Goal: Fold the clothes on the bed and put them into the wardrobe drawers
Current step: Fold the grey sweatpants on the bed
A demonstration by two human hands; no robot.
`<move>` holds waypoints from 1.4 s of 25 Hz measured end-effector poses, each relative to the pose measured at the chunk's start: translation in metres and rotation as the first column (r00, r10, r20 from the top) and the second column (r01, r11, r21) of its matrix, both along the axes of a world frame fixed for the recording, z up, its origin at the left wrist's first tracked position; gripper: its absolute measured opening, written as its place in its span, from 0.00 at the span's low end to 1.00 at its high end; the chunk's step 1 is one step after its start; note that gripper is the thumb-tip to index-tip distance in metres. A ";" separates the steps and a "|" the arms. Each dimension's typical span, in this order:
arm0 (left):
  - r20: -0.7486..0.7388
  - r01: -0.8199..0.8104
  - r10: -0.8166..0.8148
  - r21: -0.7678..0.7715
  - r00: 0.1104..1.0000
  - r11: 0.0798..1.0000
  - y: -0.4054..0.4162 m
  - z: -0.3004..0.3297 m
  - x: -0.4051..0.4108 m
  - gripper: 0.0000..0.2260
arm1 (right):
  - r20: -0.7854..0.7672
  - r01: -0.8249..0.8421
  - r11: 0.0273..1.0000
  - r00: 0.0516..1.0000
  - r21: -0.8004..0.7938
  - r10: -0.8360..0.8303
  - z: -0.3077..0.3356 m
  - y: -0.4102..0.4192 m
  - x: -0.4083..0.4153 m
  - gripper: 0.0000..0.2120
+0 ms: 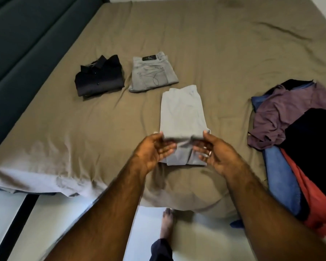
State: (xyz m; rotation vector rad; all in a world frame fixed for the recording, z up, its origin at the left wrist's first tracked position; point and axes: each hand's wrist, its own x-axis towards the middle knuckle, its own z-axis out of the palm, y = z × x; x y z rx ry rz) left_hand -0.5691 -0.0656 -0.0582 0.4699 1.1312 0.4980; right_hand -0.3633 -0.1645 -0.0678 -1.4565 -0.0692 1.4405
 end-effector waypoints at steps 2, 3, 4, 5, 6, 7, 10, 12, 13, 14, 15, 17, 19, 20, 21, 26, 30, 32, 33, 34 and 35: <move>-0.083 0.035 -0.021 0.176 0.996 0.984 0.024 0.002 0.018 0.12 | 0.108 0.070 0.996 0.991 0.056 -0.075 -0.013 0.023 0.016 0.12; -0.223 0.098 -0.040 0.253 0.974 0.962 0.028 -0.006 0.020 0.13 | 0.227 0.050 0.999 0.973 0.009 -0.051 -0.024 0.023 0.020 0.11; -0.408 0.200 -0.065 0.298 0.911 0.933 0.035 -0.027 0.019 0.18 | 0.358 0.008 0.996 0.933 -0.085 0.023 -0.045 0.023 0.023 0.11; -0.562 0.311 -0.110 0.276 0.820 0.909 0.034 -0.048 0.014 0.26 | 0.451 -0.023 0.982 0.886 -0.188 0.107 -0.063 0.015 0.023 0.14; -0.665 0.387 -0.167 0.198 0.728 0.901 0.035 -0.072 0.010 0.36 | 0.475 -0.036 0.962 0.864 -0.269 0.166 -0.082 0.011 0.023 0.18; -0.693 0.392 -0.209 0.114 0.689 0.913 0.041 -0.099 0.009 0.43 | 0.433 -0.015 0.952 0.888 -0.307 0.153 -0.101 0.014 0.024 0.21; -0.652 0.293 -0.180 0.067 0.737 0.954 0.047 -0.135 0.013 0.47 | 0.350 0.043 0.932 0.932 -0.360 0.093 -0.110 0.029 0.022 0.25; -0.581 0.231 -0.161 0.048 0.798 0.972 0.050 -0.135 0.021 0.37 | 0.299 0.009 0.922 0.947 -0.386 0.116 -0.116 0.044 0.021 0.27; -0.569 0.237 -0.183 0.022 0.802 0.971 0.052 -0.140 0.025 0.31 | 0.287 -0.013 0.914 0.947 -0.405 0.141 -0.122 0.050 0.023 0.27; -0.564 0.247 -0.213 -0.017 0.798 0.969 0.050 -0.143 0.024 0.26 | 0.292 -0.043 0.900 0.938 -0.434 0.186 -0.126 0.050 0.023 0.27; -0.560 0.249 -0.234 -0.052 0.795 0.967 0.049 -0.143 0.023 0.23 | 0.299 -0.073 0.875 0.923 -0.479 0.241 -0.126 0.050 0.024 0.27; -0.523 0.255 -0.283 -0.126 0.804 0.959 0.044 -0.132 0.016 0.21 | 0.257 -0.153 0.801 0.898 -0.578 0.357 -0.115 0.046 0.026 0.25; -0.446 0.277 -0.348 -0.218 0.825 0.936 0.033 -0.108 0.008 0.19 | 0.194 -0.223 0.742 0.882 -0.632 0.430 -0.093 0.036 0.027 0.22; -0.384 0.298 -0.386 -0.268 0.839 0.916 0.030 -0.096 0.005 0.18 | 0.159 -0.243 0.742 0.891 -0.625 0.426 -0.083 0.033 0.028 0.21; -0.319 0.308 -0.398 -0.299 0.860 0.903 0.030 -0.081 0.003 0.17 | 0.128 -0.251 0.762 0.908 -0.597 0.400 -0.068 0.032 0.028 0.19; -0.115 0.138 -0.156 -0.152 0.981 0.979 0.093 -0.031 0.031 0.18 | 0.020 -0.072 0.980 0.997 -0.183 0.077 -0.010 0.086 0.046 0.12; -0.008 -0.045 0.047 0.150 0.999 0.988 0.159 -0.016 0.068 0.23 | 0.109 0.113 0.985 0.986 0.132 -0.128 0.002 0.150 0.075 0.17; -0.279 -0.016 0.092 0.263 0.956 0.965 0.184 -0.038 0.072 0.21 | 0.472 0.013 0.993 0.879 0.117 -0.067 -0.019 0.163 0.083 0.23; -0.483 0.066 0.066 0.251 0.873 0.966 0.191 -0.055 0.071 0.23 | 0.687 -0.083 0.994 0.727 0.073 0.010 -0.036 0.164 0.083 0.29; -0.634 0.154 -0.006 0.178 0.773 0.972 0.202 -0.078 0.072 0.27 | 0.849 -0.216 0.976 0.517 0.007 0.108 -0.062 0.170 0.080 0.34; -0.685 0.186 -0.079 0.084 0.724 0.979 0.199 -0.092 0.072 0.32 | 0.944 -0.373 0.923 0.264 -0.091 0.200 -0.079 0.164 0.071 0.39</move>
